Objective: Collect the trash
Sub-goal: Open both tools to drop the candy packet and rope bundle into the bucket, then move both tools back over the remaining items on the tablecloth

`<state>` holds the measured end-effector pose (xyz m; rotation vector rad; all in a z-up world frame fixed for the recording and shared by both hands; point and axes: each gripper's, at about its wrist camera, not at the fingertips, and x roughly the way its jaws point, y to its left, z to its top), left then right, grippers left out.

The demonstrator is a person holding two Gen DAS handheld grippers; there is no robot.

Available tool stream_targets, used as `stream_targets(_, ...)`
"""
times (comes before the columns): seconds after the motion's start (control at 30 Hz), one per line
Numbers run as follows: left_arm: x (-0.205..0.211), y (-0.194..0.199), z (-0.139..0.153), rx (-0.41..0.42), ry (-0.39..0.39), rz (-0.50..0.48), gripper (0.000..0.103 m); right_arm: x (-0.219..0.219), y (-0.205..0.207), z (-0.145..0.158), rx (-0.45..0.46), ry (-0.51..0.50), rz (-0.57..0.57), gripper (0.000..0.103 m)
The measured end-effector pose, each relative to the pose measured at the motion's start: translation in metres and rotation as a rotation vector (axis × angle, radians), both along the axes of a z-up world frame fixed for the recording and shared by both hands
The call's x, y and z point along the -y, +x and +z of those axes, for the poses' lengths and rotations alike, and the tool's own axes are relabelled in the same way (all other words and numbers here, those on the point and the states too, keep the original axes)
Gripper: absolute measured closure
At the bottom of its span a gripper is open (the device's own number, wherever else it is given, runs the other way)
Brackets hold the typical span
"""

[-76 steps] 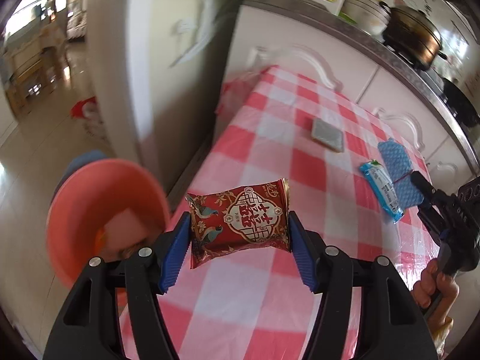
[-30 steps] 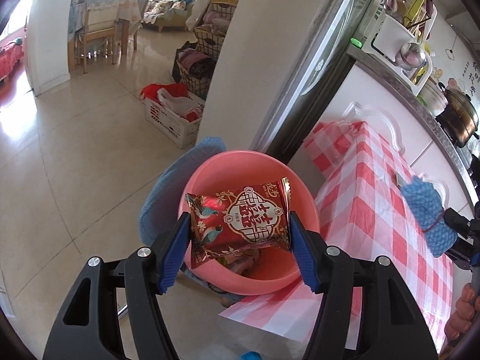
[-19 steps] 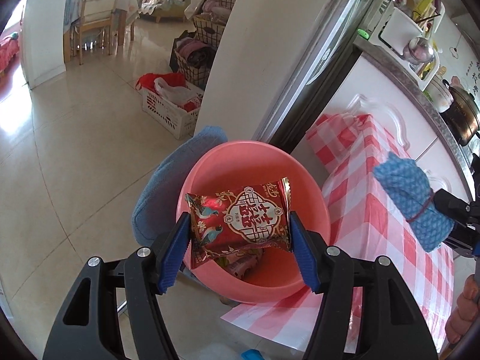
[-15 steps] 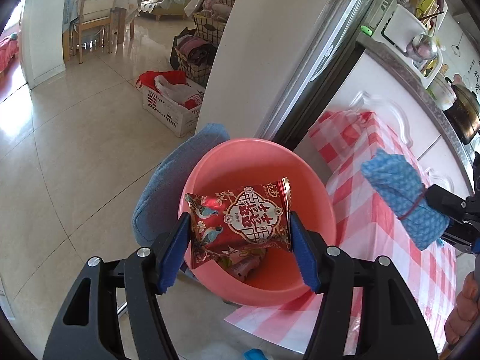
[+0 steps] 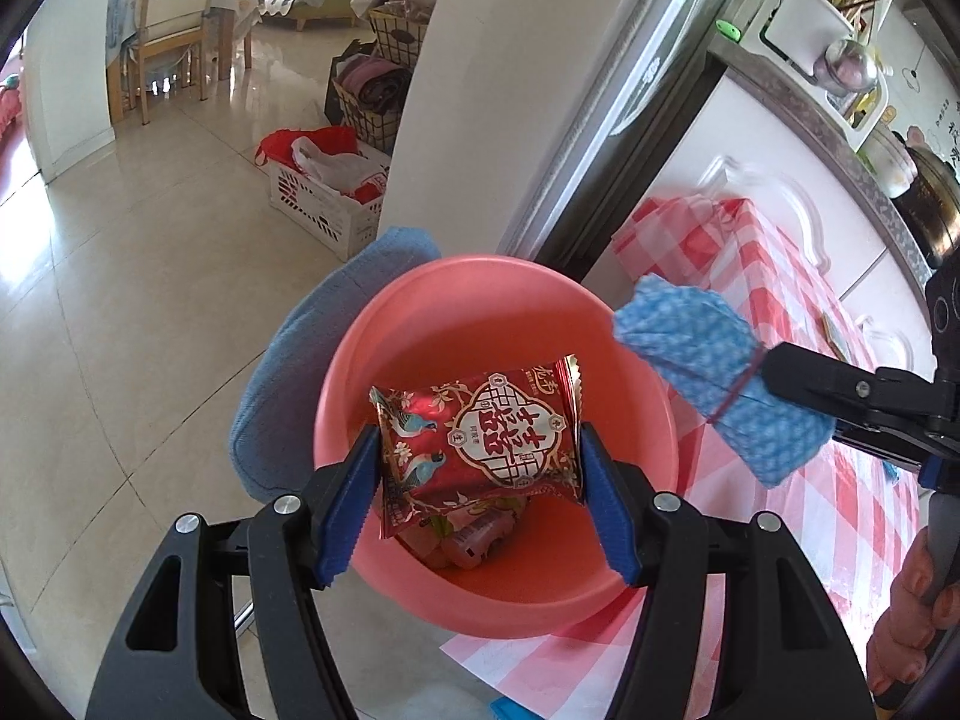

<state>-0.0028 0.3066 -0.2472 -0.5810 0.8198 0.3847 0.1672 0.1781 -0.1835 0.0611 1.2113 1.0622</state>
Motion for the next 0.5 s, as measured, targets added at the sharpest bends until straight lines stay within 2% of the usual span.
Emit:
stream_targets(0.2,0.007,0.011,-0.008,-0.036,0.017,-0.032,0.038,-0.012,0.0,-0.01,0.028,-0.023,0.012,0.071)
stream_targets(0.3,0.008,0.018,-0.014,-0.059,0.029,-0.043,0.036,-0.012,-0.003,-0.01,0.062,-0.049,0.005,0.061)
stream_targets(0.4,0.011,0.025,-0.019,-0.079,0.022,-0.066,0.033,-0.008,-0.005,-0.008,0.089,-0.062,-0.006,0.048)
stream_targets(0.5,0.013,0.025,-0.018,-0.094,0.053,-0.07,0.019,0.002,-0.006,-0.005,0.113,-0.058,-0.024,0.038)
